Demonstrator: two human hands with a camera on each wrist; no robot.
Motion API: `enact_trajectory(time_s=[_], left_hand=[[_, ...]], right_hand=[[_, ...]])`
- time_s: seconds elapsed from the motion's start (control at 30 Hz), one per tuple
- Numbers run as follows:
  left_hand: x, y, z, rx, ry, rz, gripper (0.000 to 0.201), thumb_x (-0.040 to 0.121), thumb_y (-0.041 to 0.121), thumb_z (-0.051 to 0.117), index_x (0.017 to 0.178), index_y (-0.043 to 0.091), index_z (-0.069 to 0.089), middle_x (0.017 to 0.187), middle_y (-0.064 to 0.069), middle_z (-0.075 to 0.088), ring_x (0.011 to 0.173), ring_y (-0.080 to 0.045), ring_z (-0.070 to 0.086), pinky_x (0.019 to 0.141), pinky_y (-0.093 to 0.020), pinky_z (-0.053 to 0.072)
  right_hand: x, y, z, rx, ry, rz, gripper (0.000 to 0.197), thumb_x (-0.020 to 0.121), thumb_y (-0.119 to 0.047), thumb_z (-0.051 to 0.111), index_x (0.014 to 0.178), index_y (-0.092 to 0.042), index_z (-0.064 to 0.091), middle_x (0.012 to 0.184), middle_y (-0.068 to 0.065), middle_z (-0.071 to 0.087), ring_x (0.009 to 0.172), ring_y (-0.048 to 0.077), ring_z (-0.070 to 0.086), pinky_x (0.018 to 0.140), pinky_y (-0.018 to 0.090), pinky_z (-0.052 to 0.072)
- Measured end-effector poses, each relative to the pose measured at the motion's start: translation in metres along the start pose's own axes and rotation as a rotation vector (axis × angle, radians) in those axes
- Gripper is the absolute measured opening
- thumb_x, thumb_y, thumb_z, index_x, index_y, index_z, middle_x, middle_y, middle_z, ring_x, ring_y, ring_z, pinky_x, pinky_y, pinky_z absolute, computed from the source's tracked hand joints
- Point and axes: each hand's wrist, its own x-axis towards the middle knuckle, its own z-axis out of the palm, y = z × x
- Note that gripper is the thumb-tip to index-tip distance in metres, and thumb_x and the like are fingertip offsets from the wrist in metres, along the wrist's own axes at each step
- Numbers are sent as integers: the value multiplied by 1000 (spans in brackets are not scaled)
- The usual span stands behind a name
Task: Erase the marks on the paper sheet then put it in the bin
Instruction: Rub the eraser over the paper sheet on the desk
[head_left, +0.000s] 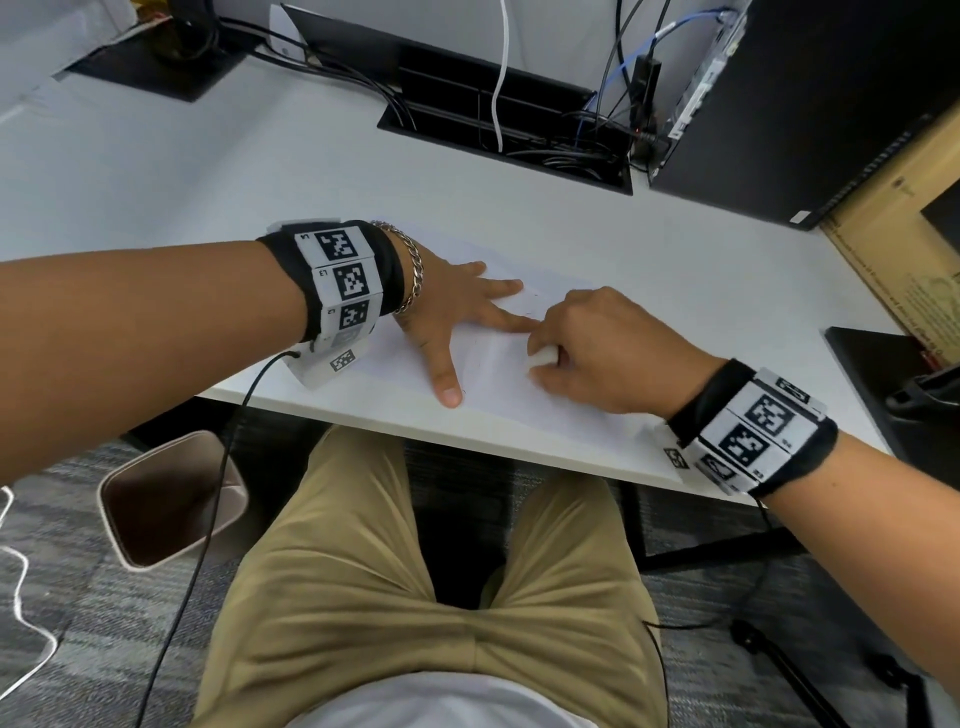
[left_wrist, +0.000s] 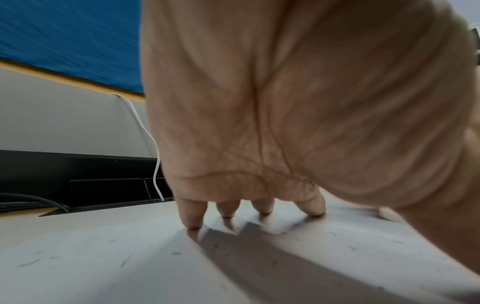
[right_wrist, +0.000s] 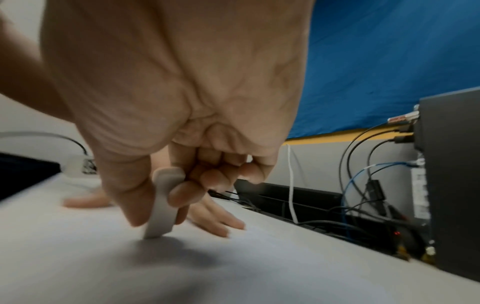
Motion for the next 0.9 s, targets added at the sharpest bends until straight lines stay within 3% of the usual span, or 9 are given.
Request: enact_trajectory(time_s=[0.13,0.27,0.33,0.47,0.63,0.73,0.83,0.9], left_hand=[[2,-2,2,5,2,3,136,54,95,72,149,69,-21,167,18,-33,158,-30,-24,123,-72,1],[-2,1,0,-13,2,5,132,57,91,74,146,72,-22,167,18,-33,158,-29,-24,123,-71,0],[-1,0,1,-10,5,10,132,56,93,73,145,73,-22,167,18,-33,158,-30,-24,123,-71,0],[-1,-1,2,-2,16,33,136,56,92,74,151,68,-20,168,19,-31,158,-28,-23,124,-70,0],[-12,5,-2,-107,42,62,150,54,83,85,154,59,-25,169,24,-23,158,-20,-23,127,-59,-9],[-26,7,1,-168,98,24,153,57,83,82,157,47,-28,171,18,-22,158,-17,-22,128,-50,-12],[-49,14,13,-177,164,-139,144,69,85,72,162,33,-24,175,1,-3,161,-24,9,130,-48,11],[-59,26,24,-142,203,-265,135,72,88,66,166,25,-8,167,-8,20,145,-31,39,119,-48,36]], right_hand=[[-7,-8,0,68,-81,-64,26,91,-40,66,112,-27,75,74,-23,51,93,13,59,82,29,43],[1,5,-2,48,7,34,26,92,-39,65,112,-26,75,88,-14,63,94,17,60,82,31,45],[-1,2,1,62,19,22,24,92,-37,65,110,-24,74,86,-12,63,92,16,59,80,30,44],[-15,-5,0,106,-80,-19,28,94,-42,65,116,-27,73,86,-15,65,93,11,58,85,28,45],[-19,22,-8,138,6,104,26,91,-41,69,114,-29,73,98,-11,68,88,11,61,86,36,52],[-28,27,0,151,-11,168,25,90,-40,68,113,-30,73,100,-11,68,90,12,61,87,39,53],[-40,24,9,178,-2,192,25,90,-42,66,112,-32,72,98,-13,67,89,10,61,85,38,53],[-46,21,13,184,4,199,24,90,-43,66,112,-33,71,94,-15,66,87,9,60,84,37,53]])
